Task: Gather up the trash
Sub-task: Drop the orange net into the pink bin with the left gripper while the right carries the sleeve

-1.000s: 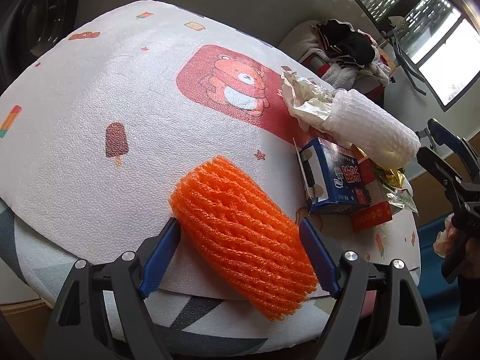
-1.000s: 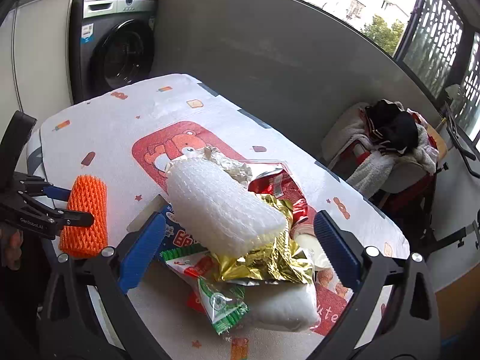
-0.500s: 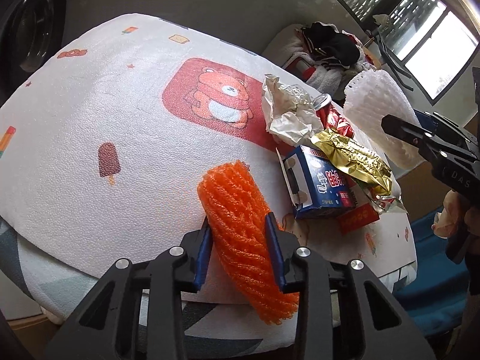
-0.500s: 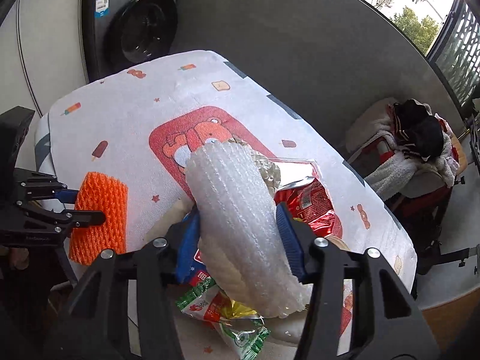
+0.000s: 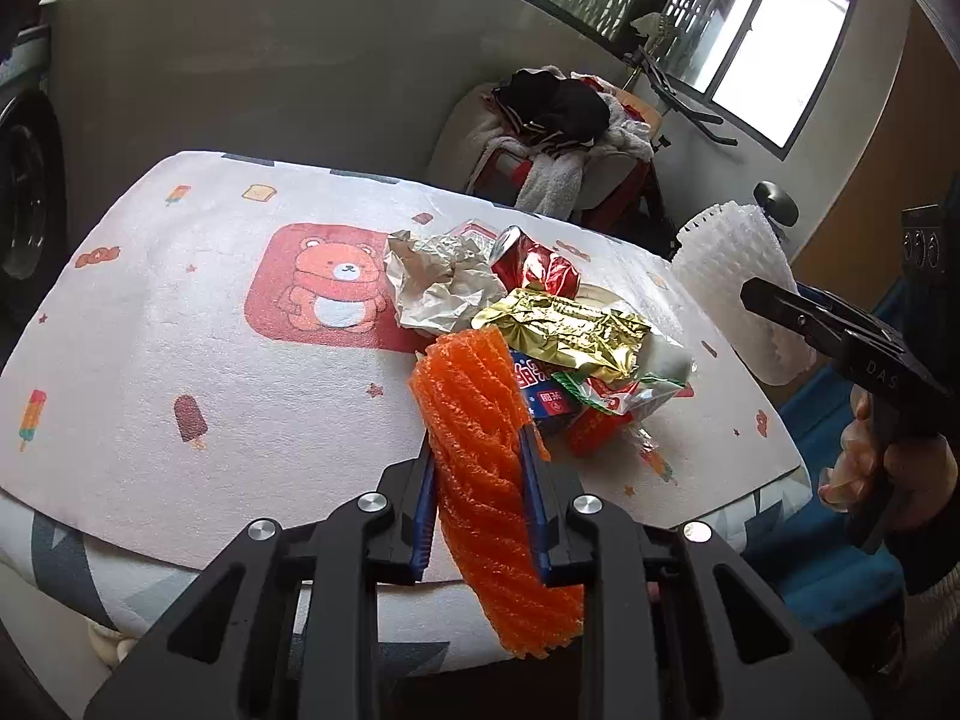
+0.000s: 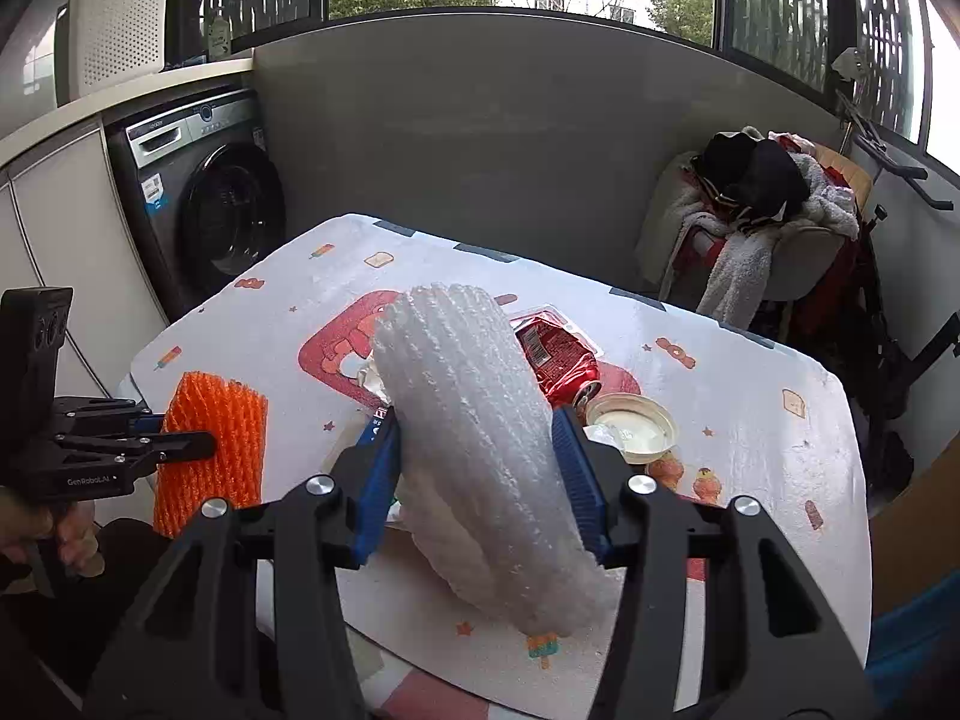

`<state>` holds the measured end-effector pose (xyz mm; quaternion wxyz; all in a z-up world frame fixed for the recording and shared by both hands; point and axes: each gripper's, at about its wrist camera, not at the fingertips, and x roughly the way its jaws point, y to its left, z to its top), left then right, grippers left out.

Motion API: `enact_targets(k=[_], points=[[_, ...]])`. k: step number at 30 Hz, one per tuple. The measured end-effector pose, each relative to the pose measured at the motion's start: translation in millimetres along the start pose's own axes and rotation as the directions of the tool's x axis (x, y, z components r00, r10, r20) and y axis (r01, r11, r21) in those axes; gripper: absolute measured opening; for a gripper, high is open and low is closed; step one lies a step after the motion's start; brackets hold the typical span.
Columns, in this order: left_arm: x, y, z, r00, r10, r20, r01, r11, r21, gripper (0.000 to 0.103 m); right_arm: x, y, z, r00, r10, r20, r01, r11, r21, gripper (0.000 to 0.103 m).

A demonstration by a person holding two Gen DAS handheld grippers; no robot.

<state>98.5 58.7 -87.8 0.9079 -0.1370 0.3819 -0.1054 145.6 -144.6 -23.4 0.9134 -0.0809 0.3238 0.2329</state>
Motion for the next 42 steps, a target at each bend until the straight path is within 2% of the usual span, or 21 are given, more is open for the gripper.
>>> enact_targets(k=[8,15,28,42], points=[[-31,-47,-30,0.997,-0.064,0.035,0.057,0.984,0.172,0.024,-49,3,-44,0.998,0.032,0.045,-0.034,0.999,0.042,0.052],[-38,-62,-76,0.996,-0.088,-0.011,0.088,0.957,0.276,0.024,-68,16,-91,0.998,0.055,0.026,-0.057,0.996,0.068,0.052],[-29,-52,-124,0.992,-0.096,-0.085,0.116,0.953,0.281,0.024,-60,38,-151,0.995,0.095,-0.029,-0.090,0.986,0.137,0.052],[-14,-52,-149,0.986,-0.090,-0.142,0.127,0.952,0.278,0.024,-52,33,-173,0.991,0.122,-0.046,-0.111,0.976,0.185,0.052]])
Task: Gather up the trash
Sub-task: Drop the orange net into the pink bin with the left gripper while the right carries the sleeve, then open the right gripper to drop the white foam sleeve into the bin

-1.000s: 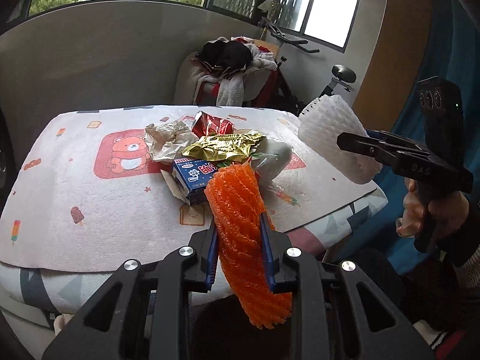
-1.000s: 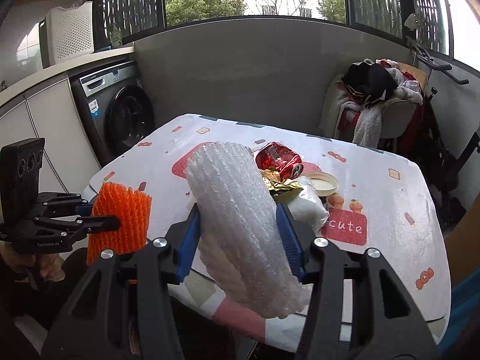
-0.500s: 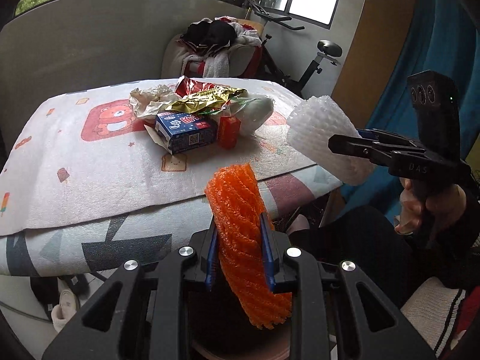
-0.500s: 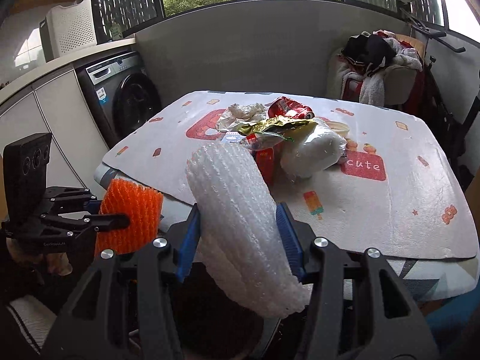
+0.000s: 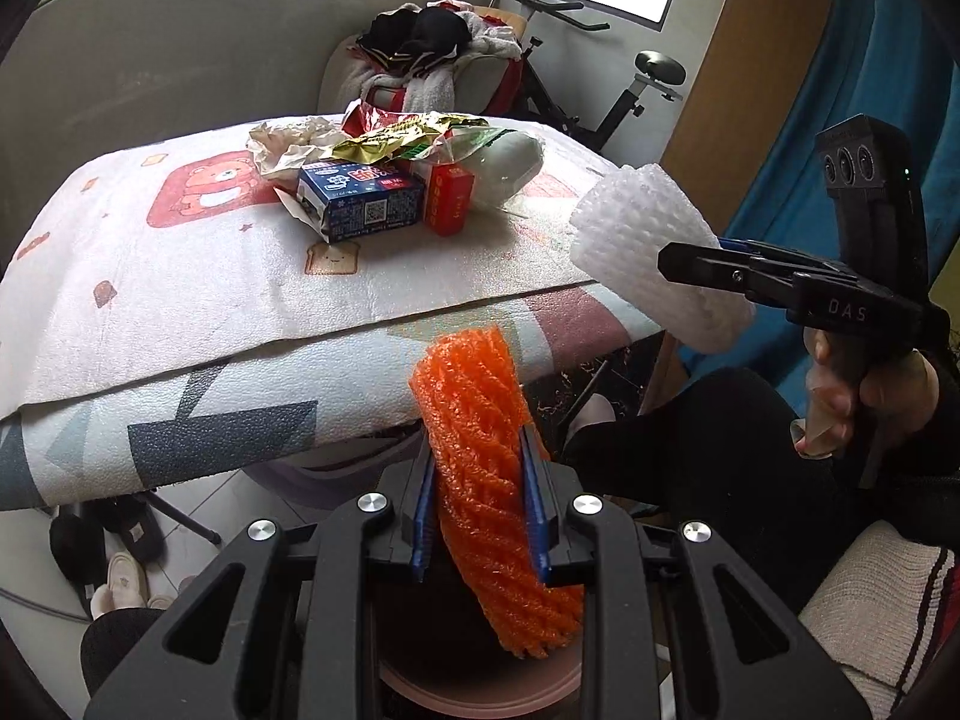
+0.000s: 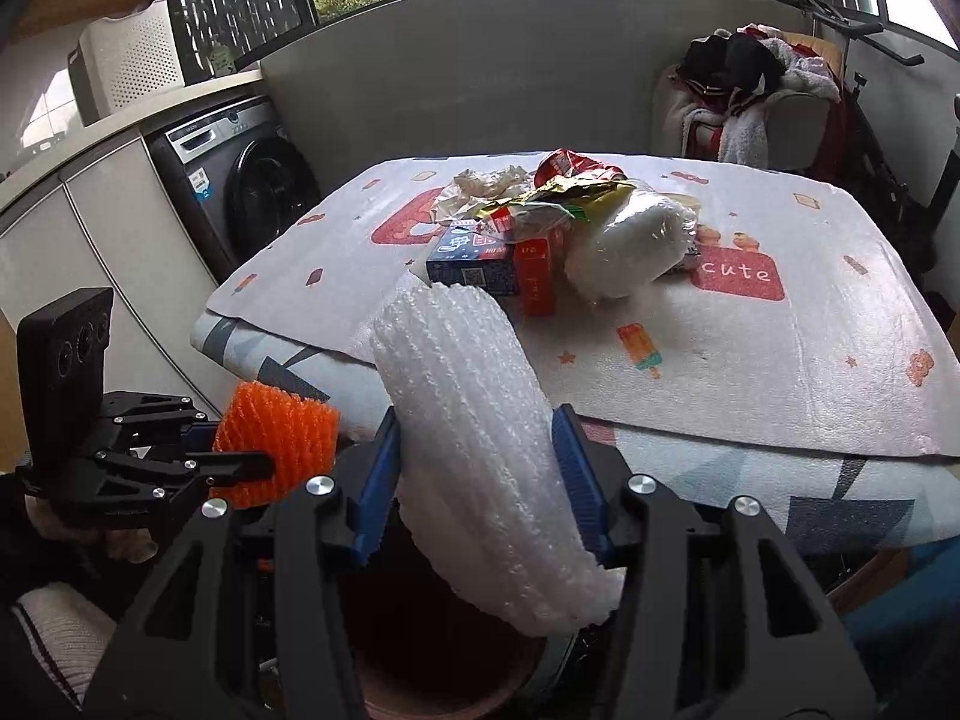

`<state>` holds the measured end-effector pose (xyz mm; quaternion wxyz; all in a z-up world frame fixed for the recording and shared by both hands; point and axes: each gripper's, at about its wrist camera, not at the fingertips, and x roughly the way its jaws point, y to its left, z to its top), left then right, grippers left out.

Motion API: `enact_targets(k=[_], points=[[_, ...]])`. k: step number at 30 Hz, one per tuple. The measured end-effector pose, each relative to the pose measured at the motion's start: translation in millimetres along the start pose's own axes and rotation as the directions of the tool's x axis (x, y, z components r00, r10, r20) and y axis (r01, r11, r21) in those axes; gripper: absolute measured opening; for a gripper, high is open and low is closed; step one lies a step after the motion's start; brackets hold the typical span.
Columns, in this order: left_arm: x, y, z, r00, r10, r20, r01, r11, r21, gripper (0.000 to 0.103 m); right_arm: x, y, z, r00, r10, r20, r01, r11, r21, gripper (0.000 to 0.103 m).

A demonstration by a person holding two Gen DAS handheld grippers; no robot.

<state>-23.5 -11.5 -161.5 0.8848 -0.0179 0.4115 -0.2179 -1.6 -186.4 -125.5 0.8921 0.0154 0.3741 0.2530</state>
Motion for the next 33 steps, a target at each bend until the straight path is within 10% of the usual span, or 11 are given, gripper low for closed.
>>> enact_targets(k=[9,19,33], points=[[7,-2,-2,1.000,-0.004,-0.020,0.004,1.000,0.008,0.032,8,-5,-9,1.000,0.021,-0.020,-0.021,0.999,0.030,0.052],[-15,1,2,0.996,0.062,0.060,-0.063,0.998,0.008,0.084,28,11,-27,0.994,0.081,-0.080,-0.079,0.997,0.018,0.052],[-22,26,-6,0.981,0.176,0.087,-0.174,0.984,-0.029,0.092,78,31,-56,0.952,0.082,-0.294,-0.094,0.995,-0.026,0.054]])
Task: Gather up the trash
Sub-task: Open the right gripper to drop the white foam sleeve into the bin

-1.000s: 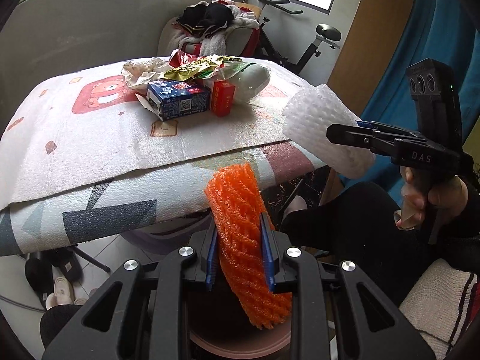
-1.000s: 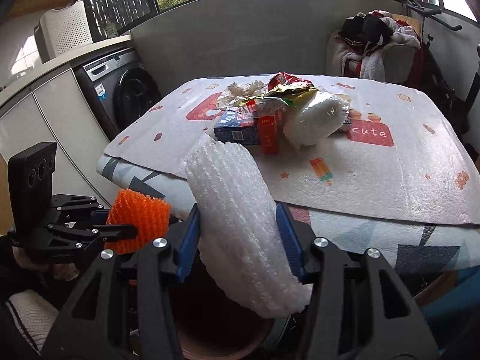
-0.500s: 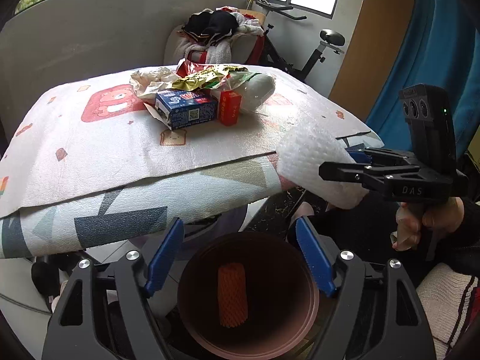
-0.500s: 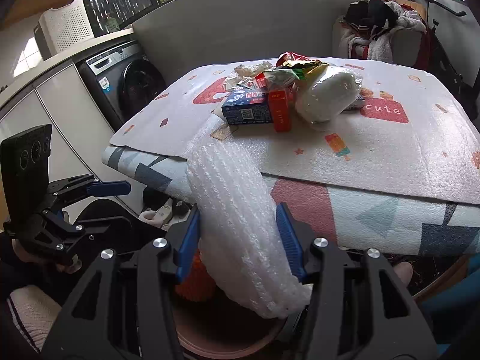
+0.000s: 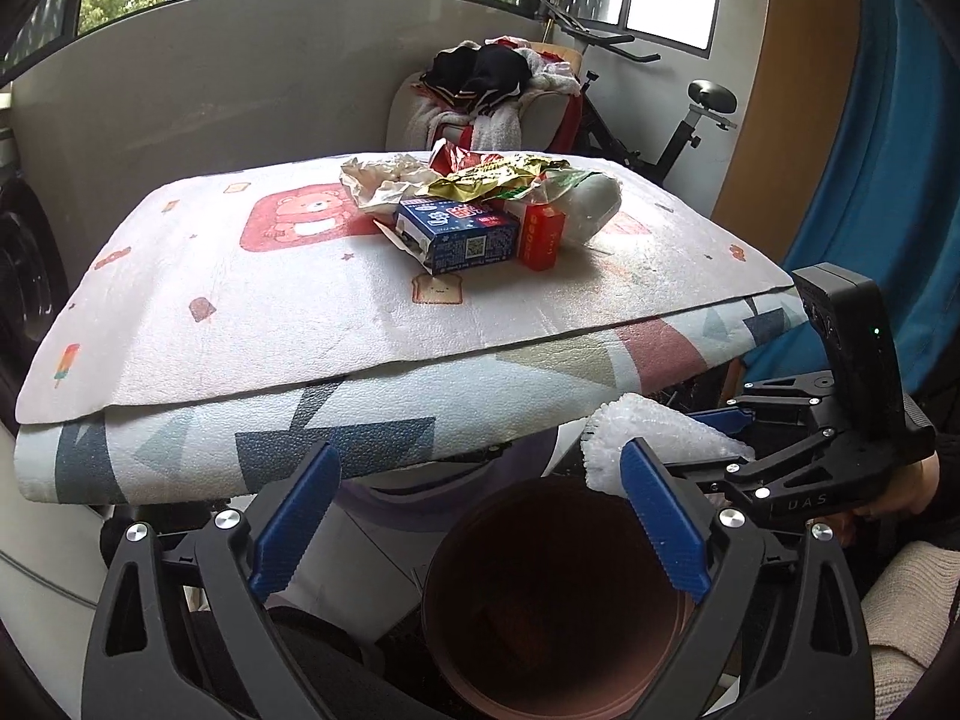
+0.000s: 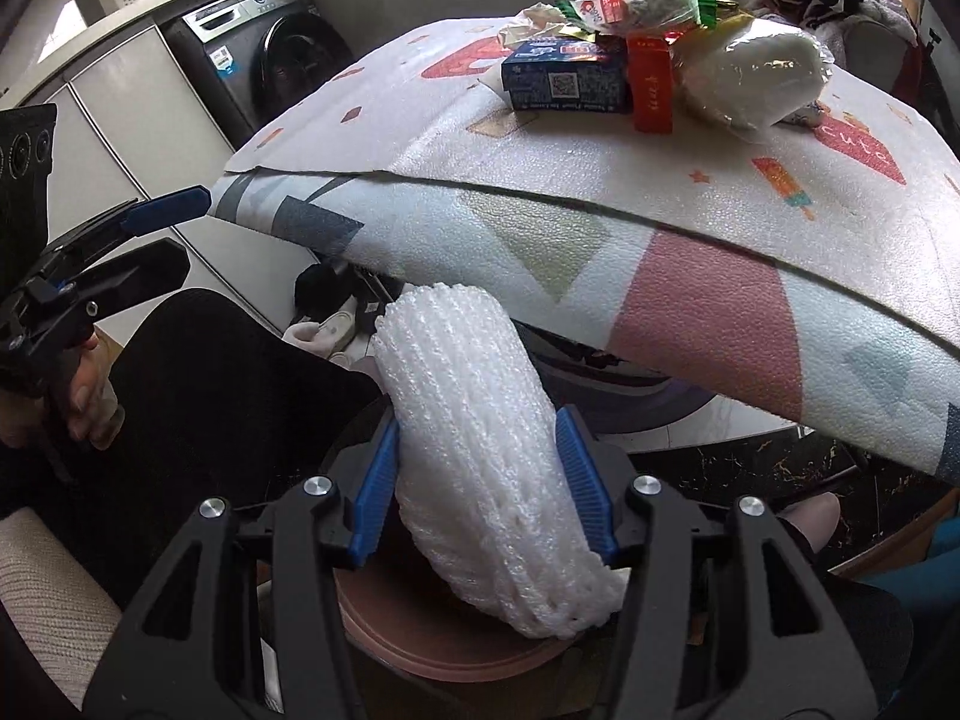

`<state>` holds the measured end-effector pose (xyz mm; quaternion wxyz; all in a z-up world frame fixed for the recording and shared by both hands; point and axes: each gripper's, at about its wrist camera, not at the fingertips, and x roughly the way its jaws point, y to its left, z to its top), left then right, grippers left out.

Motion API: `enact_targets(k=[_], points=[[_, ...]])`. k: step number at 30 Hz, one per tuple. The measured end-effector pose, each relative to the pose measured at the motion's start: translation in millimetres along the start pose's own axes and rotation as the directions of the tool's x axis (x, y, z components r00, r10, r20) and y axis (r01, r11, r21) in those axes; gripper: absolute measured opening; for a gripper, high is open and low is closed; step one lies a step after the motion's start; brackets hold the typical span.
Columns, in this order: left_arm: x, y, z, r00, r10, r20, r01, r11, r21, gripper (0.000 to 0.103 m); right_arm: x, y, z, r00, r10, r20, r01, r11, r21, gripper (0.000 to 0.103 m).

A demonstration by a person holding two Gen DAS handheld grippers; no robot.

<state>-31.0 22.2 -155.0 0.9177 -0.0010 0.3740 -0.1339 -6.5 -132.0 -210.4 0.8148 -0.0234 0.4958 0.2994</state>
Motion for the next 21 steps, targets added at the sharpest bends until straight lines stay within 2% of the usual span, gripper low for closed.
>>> enact_targets(k=[4,7,8,9,12,21], points=[[3,2,-1,1.000,-0.001,-0.011,0.000,1.000,-0.014,0.092,3,-3,1,1.000,0.000,-0.012,0.001,1.000,0.018,0.056],[4,3,-2,1.000,-0.002,-0.022,0.002,1.000,-0.021,0.092,2,0,1,1.000,-0.005,-0.011,0.005,1.000,0.004,0.073],[5,3,-3,1.000,-0.002,-0.026,0.002,1.000,-0.023,0.092,1,1,1,1.000,-0.012,-0.009,0.012,1.000,-0.002,0.083],[5,4,-3,1.000,-0.003,-0.029,0.003,1.000,-0.025,0.092,1,2,1,1.000,-0.016,-0.007,0.016,1.000,-0.008,0.090],[6,5,-3,0.999,-0.004,-0.033,0.003,1.000,-0.027,0.092,0,3,1,1.000,-0.030,-0.004,0.030,0.999,-0.018,0.094],[8,5,-3,0.999,-0.002,-0.040,0.001,1.000,-0.028,0.092,-5,-7,1,0.999,-0.053,0.011,0.053,0.998,0.023,0.097]])
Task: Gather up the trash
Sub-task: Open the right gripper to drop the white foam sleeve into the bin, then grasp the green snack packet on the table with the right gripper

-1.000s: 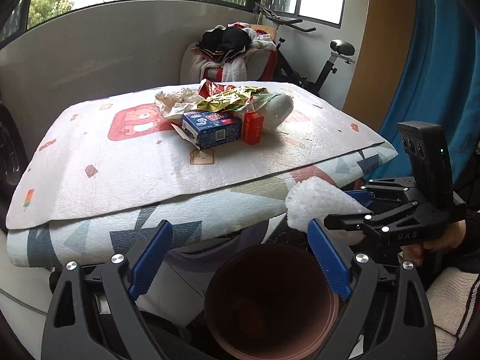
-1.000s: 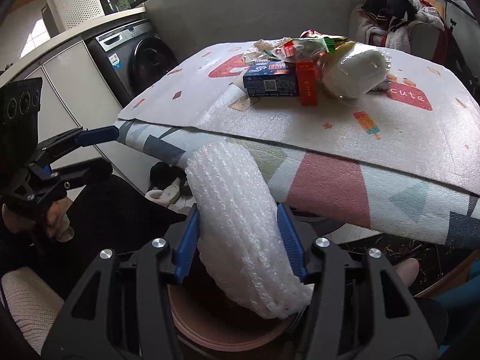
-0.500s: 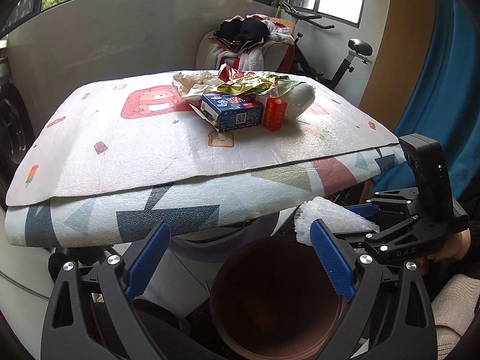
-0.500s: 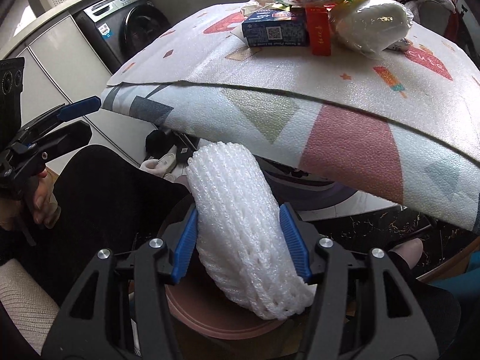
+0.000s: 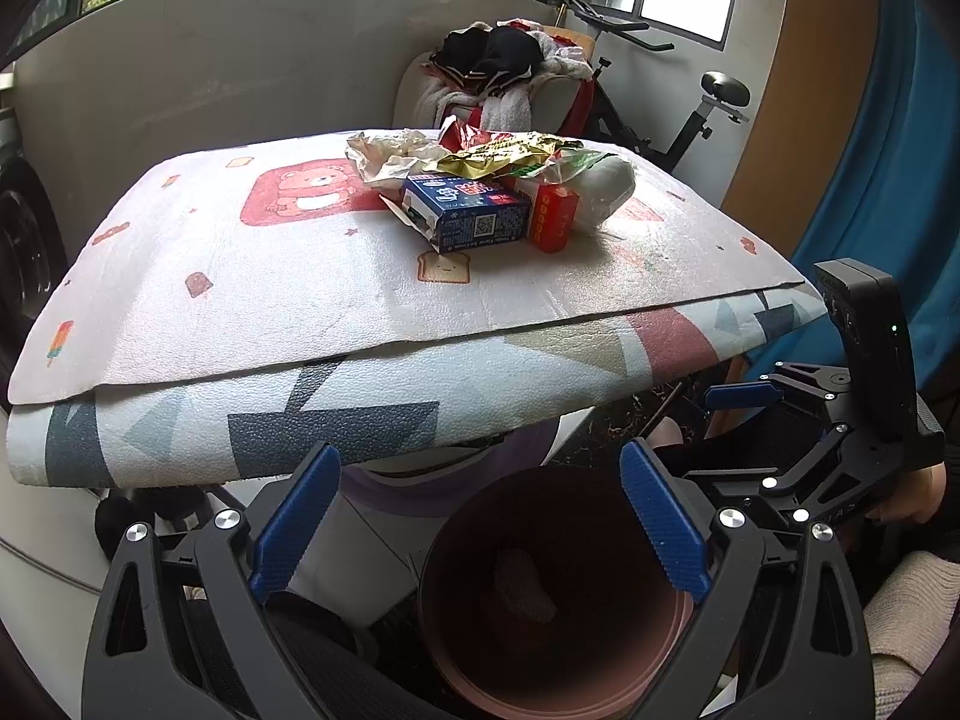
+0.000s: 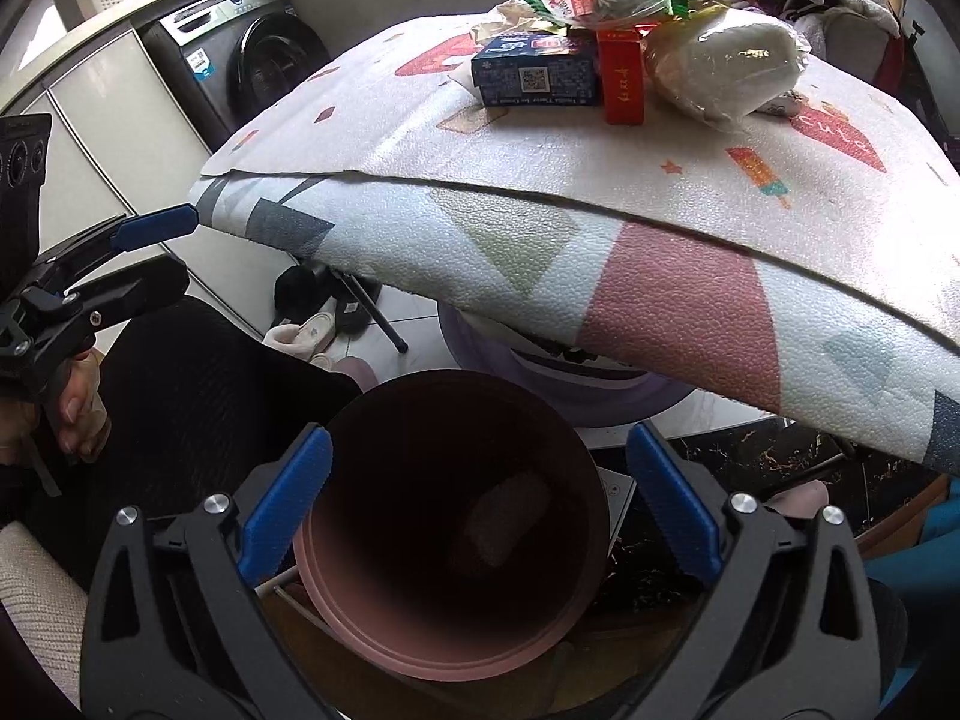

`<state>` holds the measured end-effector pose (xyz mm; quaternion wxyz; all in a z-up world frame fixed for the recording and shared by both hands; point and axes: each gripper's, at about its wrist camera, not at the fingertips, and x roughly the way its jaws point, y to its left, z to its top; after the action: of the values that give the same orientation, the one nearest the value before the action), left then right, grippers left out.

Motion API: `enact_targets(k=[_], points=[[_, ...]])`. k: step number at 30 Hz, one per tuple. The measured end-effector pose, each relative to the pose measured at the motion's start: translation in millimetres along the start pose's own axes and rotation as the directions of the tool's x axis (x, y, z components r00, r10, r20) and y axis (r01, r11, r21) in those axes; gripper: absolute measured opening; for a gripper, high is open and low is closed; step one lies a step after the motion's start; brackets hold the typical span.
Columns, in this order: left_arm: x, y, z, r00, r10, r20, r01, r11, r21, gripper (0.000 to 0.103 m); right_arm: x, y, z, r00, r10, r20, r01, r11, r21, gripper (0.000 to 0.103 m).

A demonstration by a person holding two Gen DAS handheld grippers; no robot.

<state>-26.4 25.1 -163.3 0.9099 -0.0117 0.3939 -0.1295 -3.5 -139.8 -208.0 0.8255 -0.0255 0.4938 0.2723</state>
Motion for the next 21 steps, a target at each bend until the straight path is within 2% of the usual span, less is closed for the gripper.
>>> enact_targets(k=[9,13,21], points=[[1,2,0,1.000,0.003,-0.003,-0.003,1.000,-0.009,0.092,-7,-3,2,0.999,-0.027,0.042,0.027,1.000,0.015,0.097],[0,5,1,1.000,0.009,0.002,-0.009,1.000,-0.020,0.092,-17,-15,4,0.994,-0.034,0.101,0.026,0.997,0.075,0.097],[2,7,2,1.000,0.018,-0.003,-0.018,0.999,-0.035,0.092,-25,-35,8,0.989,-0.030,0.146,0.006,0.987,0.163,0.097]])
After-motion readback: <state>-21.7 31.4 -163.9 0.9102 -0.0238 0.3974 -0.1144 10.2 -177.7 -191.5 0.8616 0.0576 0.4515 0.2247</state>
